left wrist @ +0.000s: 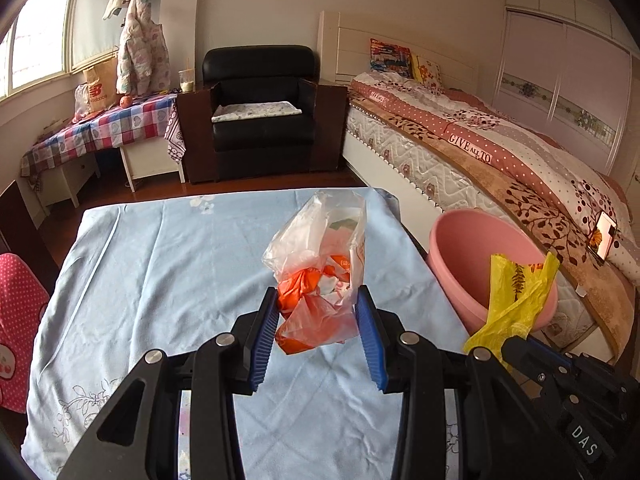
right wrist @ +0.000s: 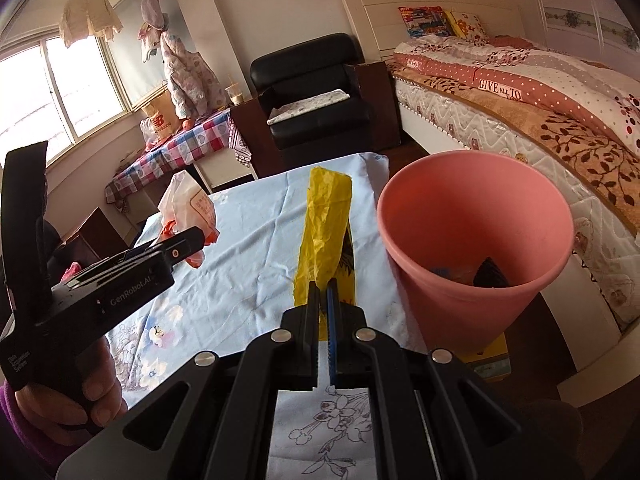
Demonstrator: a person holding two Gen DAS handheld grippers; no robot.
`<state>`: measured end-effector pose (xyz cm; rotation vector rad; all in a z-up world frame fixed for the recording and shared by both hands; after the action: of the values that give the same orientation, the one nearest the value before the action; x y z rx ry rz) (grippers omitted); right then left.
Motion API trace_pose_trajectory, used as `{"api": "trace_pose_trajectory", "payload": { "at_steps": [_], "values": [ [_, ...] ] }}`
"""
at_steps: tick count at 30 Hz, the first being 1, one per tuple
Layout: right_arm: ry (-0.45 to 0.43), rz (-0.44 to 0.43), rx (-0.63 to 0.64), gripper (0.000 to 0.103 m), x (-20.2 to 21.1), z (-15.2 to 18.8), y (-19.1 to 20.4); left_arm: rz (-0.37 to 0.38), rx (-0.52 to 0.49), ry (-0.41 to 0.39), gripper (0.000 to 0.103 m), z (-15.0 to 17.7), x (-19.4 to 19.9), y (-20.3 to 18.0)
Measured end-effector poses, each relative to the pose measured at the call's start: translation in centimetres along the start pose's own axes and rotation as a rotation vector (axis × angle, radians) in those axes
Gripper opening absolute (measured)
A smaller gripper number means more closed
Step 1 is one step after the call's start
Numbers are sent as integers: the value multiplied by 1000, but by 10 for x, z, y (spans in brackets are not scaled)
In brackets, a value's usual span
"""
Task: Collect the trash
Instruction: 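Carry the orange-white bag and yellow bag over the pink bucket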
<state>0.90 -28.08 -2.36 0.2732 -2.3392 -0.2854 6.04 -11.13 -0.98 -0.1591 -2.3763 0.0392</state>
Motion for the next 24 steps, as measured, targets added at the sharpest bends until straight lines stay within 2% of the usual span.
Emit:
{"api": "trace_pose_trajectory", "payload": {
  "at_steps": [12,24],
  "values": [
    [-88,124,-101,4,18,-28,-65,87,-97,-11,38,-9,-6,-58],
    [-96,236,-118,4,5,-51,-105,200,-161,-10,39,-25,-21,-118]
  ]
}}
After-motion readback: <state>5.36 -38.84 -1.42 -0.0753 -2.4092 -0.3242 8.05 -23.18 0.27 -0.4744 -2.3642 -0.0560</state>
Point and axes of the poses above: each gripper's, at about its wrist camera, not at the fingertips, and x roughly against the way its jaws point, y to its left, z to its underside, the point moved 3 cm from there along -x, roughly the way its jaws point, and after that the axes turned 3 degrees about y, right-handed, at the moved point
